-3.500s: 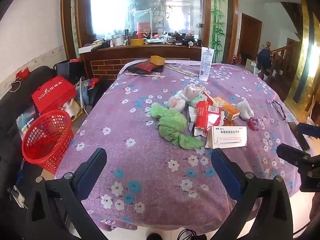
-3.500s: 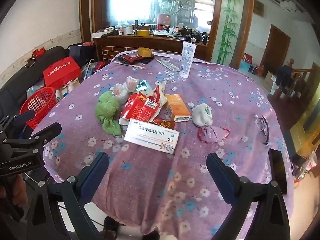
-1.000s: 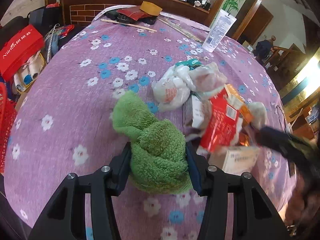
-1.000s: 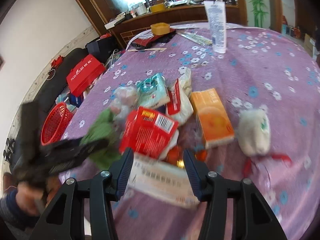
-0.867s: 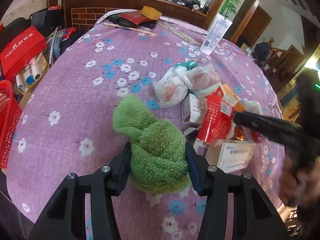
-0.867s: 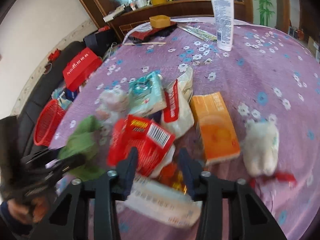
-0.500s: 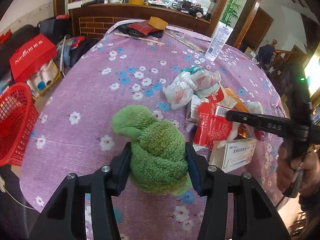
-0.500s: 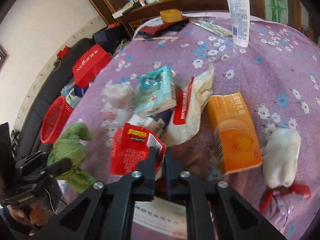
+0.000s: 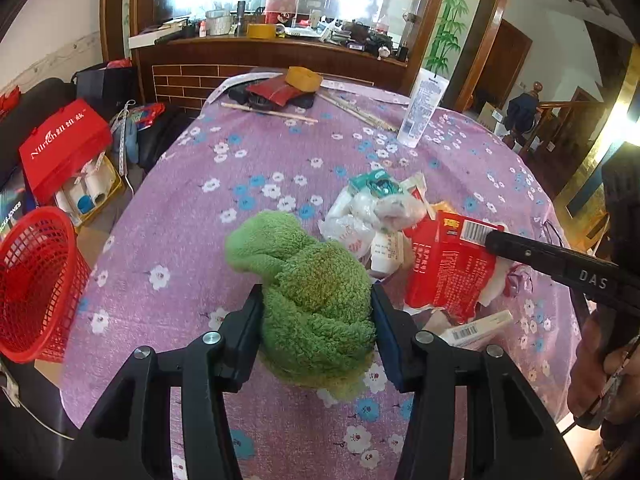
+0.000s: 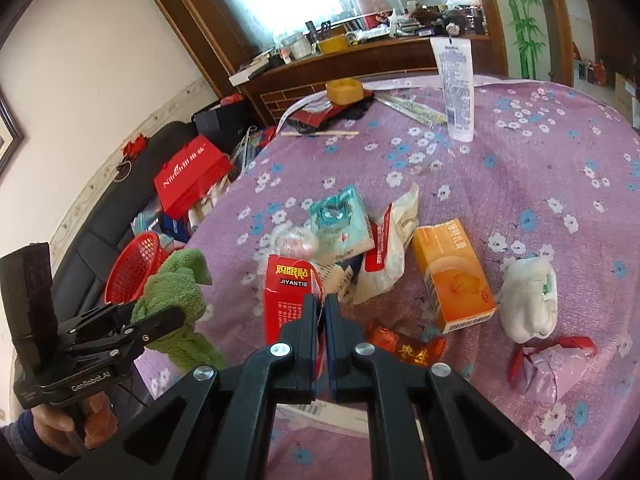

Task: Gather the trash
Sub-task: 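Carry the green towel to the red wastebasket and open the left tool, then grasp the white medicine box with the left tool while the right tool reaches the red-and-white bag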

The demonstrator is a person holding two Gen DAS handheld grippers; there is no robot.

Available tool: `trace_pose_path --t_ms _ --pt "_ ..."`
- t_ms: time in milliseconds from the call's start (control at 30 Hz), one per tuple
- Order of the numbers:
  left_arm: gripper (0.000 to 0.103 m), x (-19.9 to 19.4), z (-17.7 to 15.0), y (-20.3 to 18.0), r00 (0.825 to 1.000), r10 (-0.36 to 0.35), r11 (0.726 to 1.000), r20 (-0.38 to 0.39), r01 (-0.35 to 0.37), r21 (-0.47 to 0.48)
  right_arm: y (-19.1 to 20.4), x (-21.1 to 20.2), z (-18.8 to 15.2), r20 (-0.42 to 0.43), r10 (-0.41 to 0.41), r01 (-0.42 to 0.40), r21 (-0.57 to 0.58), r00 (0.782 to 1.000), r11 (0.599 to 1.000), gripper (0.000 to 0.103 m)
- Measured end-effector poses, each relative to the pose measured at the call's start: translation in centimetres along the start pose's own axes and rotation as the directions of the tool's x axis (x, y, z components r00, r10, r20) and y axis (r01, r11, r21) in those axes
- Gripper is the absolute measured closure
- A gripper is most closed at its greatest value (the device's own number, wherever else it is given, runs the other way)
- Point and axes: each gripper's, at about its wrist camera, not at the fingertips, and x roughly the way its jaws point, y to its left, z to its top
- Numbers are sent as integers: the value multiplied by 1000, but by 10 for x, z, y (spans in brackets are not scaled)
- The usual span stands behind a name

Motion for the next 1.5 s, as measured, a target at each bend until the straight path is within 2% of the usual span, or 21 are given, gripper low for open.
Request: trace_pose_path --t_ms 333,567,700,933,1133,1267,1367,1433,1500 --pt "53 -27 4 31 998 34 998 56 -31 -56 38 -7 16 35 45 -45 -3 998 999 98" --pt "53 -56 2 84 991 98 985 94 -83 -151 92 18 29 0 103 -103 -48 995 993 98" --pt "53 -72 -2 126 983 149 970 107 -123 -211 133 42 38 -29 144 -146 -79 989 986 98" --pt "53 -96 -9 214 961 256 921 108 -208 -330 212 91 57 -77 207 -216 -140 975 966 98" --pt "53 -95 -11 269 948 310 891 76 -262 -370 270 141 67 -126 231 -250 -160 965 955 98" --pt "52 -89 -8 298 943 328 874 53 -282 -395 298 176 74 -141 211 -232 -154 967 960 98" --pt "39 -90 -7 309 940 338 860 50 -286 -422 312 200 75 -174 194 -219 -140 965 966 94" --pt "32 -93 -5 310 939 338 860 60 -282 -425 316 205 75 -173 179 -205 -149 968 967 77" --pt "31 -97 -5 307 941 331 869 75 -274 -412 311 196 73 -149 174 -197 -156 973 968 77"
